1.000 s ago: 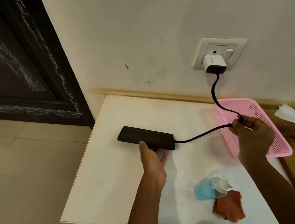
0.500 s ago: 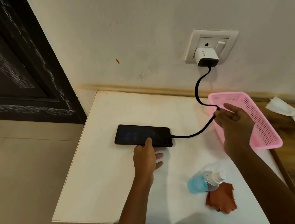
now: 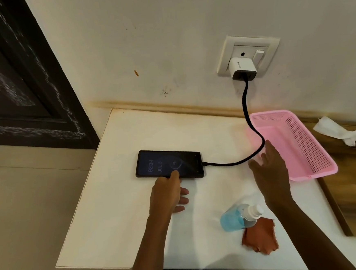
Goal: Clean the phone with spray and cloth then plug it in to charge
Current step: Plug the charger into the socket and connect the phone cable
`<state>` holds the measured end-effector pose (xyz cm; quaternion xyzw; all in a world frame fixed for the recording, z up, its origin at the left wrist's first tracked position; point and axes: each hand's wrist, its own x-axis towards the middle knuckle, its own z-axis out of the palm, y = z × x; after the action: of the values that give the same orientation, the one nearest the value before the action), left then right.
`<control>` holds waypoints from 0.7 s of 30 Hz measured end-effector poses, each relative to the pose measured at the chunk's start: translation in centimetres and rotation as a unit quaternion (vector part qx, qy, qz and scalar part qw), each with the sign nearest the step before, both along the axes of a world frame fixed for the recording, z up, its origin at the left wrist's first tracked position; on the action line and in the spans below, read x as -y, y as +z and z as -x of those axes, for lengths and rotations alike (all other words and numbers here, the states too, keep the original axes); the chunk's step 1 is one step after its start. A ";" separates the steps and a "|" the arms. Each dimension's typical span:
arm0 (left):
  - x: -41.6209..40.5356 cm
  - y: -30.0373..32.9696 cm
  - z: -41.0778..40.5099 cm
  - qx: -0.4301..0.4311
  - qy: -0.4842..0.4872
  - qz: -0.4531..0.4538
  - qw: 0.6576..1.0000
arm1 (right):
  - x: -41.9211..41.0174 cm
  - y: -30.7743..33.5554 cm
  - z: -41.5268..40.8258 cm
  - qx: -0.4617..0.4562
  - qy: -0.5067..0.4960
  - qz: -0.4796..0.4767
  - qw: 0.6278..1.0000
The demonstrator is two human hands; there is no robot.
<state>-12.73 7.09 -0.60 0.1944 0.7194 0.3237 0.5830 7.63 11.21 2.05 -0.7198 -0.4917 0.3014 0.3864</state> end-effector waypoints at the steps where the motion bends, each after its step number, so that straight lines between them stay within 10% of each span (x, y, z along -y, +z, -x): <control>1: 0.0 -0.1 0.0 -0.003 -0.001 -0.002 1.000 | 0.4 0.0 -0.1 0.004 -0.005 -0.010 1.000; 21: -0.4 -0.9 0.0 0.009 -0.030 -0.025 0.999 | -0.9 1.1 -0.1 0.021 0.031 -0.010 0.999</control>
<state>-12.72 7.52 -1.52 0.2277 0.6995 0.3254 0.5941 7.68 12.13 3.11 -0.7063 -0.5252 0.2929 0.3736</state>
